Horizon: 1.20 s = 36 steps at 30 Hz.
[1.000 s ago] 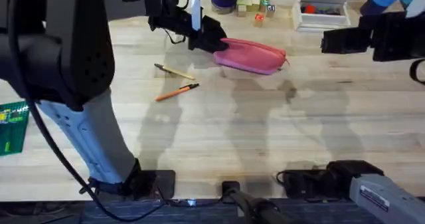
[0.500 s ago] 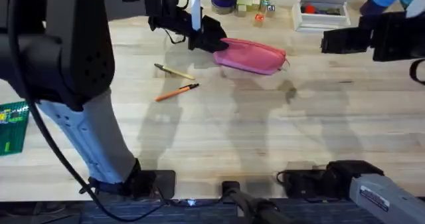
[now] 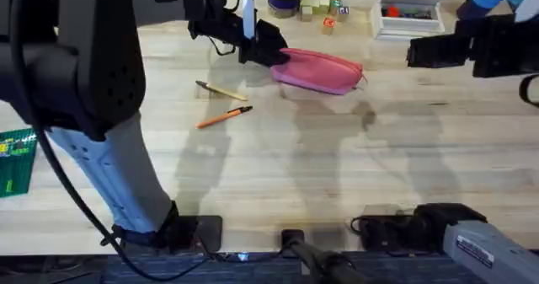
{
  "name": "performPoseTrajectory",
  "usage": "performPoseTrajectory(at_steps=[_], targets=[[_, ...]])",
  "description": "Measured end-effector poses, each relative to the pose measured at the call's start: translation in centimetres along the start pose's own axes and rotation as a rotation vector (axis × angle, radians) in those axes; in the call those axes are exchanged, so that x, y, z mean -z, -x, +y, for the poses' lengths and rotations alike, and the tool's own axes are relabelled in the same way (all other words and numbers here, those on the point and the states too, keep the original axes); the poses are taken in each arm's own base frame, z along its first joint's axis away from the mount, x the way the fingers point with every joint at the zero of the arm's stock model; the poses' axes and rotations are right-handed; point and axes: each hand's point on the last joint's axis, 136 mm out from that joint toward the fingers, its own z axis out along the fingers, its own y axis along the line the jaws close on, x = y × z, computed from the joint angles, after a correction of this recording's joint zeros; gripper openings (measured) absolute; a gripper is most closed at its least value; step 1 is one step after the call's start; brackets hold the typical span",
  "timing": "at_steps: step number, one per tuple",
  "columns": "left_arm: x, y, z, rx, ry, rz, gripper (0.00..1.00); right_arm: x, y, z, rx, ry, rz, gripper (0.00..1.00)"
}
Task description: Unzip the bag, pick up the pens from the table one at a time and place them inside, then zip the bag closed.
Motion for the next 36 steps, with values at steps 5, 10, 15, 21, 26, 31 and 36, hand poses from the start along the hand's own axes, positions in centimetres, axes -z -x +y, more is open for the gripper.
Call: performPoseTrajectory(at_steps=[5, 10, 15, 21, 26, 31, 36], targets=[[0.0, 0.0, 0.0, 0.000, 0.000, 0.000, 0.042, 0.0, 1.4, 0.4, 0.002, 0.022, -0.057, 0.996], [0.0, 0.0, 0.0, 0.000, 0.000, 0.000, 0.042, -1.3, 1.8, 1.1, 0.026, 0.073, -0.032, 0.995], [0.0, 0.0, 0.0, 0.000, 0.000, 0.000, 0.042, -4.2, 1.0, 2.7, 0.138, 0.183, 0.059, 0.996], [0.0, 0.0, 0.0, 0.000, 0.000, 0.000, 0.042, -6.2, -0.4, 4.1, 0.244, 0.289, 0.140, 0.995], [0.0, 0.0, 0.0, 0.000, 0.000, 0.000, 0.042, -7.1, -1.2, 4.5, 0.274, 0.324, 0.186, 0.996], [0.0, 0.0, 0.0, 0.000, 0.000, 0.000, 0.042, -7.7, -1.7, 4.5, 0.277, 0.336, 0.215, 0.996], [0.0, 0.0, 0.0, 0.000, 0.000, 0.000, 0.042, -7.7, -1.7, 4.6, 0.252, 0.336, 0.220, 0.995]])
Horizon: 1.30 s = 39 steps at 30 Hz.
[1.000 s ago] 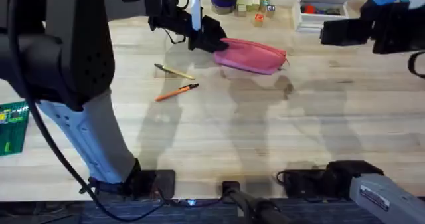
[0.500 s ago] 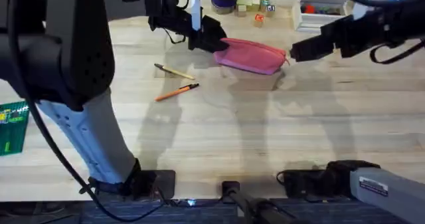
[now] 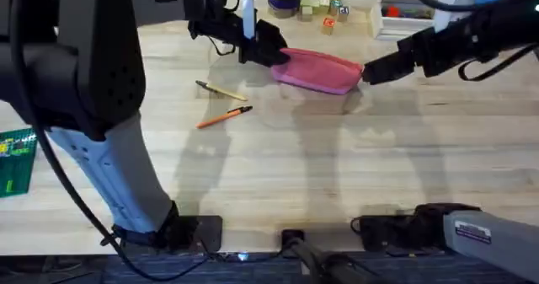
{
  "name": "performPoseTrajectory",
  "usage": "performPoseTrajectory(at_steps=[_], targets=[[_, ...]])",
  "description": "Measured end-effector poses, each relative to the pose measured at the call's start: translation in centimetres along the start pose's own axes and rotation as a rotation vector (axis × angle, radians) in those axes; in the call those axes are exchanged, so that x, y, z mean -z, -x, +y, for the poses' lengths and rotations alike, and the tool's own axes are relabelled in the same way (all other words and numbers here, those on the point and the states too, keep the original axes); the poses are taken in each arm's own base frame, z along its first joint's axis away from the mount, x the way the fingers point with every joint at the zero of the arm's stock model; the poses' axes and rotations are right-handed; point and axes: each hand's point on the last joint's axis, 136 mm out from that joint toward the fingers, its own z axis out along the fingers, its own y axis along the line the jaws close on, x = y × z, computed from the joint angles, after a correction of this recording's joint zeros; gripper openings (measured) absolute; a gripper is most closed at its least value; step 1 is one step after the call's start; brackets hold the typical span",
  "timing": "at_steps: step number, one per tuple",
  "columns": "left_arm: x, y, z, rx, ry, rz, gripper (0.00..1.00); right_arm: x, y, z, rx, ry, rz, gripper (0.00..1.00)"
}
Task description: Unzip the bag, pick up the pens from the table one at a time and place them inside, then zip the bag closed.
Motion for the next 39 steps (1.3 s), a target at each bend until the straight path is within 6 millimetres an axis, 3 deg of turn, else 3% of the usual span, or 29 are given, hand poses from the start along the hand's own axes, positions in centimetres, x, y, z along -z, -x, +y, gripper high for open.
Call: performPoseTrajectory(at_steps=[9, 19, 27, 39], targets=[[0.0, 0.0, 0.0, 0.000, 0.000, 0.000, 0.042, -0.5, -0.1, -1.5, -0.249, -0.015, 0.004, 0.995], [0.0, 0.0, 0.0, 0.000, 0.000, 0.000, 0.042, -1.2, 1.8, -3.0, -0.412, -0.032, -0.097, 0.996], [0.0, 0.0, 0.0, 0.000, 0.000, 0.000, 0.042, -4.8, 0.1, -3.7, -0.619, -0.019, -0.121, 0.996], [0.0, 0.0, 0.0, 0.000, 0.000, 0.000, 0.042, -7.5, -1.6, -4.1, -0.884, -0.007, -0.051, 0.995]])
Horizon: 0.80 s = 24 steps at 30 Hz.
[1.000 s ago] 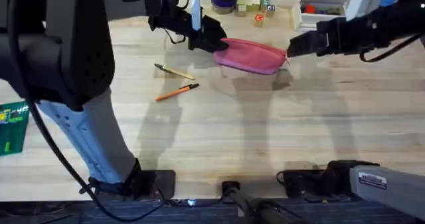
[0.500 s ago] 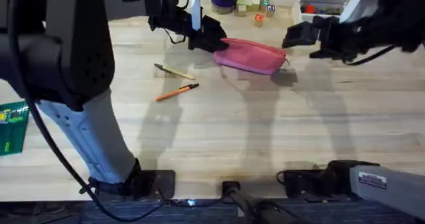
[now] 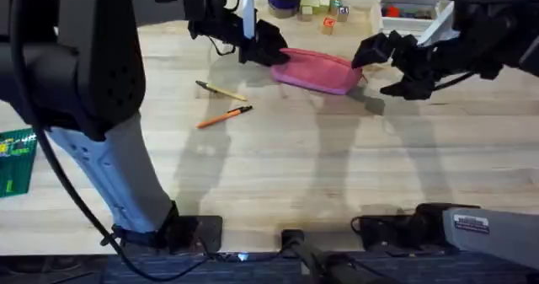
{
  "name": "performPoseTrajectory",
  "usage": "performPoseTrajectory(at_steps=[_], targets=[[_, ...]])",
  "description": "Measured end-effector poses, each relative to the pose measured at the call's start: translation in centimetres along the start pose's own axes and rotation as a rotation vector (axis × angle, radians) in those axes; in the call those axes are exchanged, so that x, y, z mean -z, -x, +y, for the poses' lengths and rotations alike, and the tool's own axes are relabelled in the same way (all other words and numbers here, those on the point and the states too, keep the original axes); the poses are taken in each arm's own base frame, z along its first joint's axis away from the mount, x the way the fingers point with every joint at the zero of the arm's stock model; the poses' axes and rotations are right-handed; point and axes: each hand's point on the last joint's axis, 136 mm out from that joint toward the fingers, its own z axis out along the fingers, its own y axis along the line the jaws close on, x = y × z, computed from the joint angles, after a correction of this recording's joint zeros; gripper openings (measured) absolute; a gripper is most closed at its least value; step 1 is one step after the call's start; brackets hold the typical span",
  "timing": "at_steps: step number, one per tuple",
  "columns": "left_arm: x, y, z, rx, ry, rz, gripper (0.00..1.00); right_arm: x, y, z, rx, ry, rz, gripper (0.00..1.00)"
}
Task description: Unzip the bag, pick up the pens from the table one at a time and place them inside, then zip the bag closed.
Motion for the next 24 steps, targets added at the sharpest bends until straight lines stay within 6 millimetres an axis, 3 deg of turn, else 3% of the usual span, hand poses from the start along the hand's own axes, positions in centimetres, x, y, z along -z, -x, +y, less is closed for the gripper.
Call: performPoseTrajectory(at_steps=[24], targets=[[0.0, 0.0, 0.0, 0.000, 0.000, 0.000, 0.042, -0.2, 1.2, 0.5, -0.046, 0.023, -0.041, 0.996]])
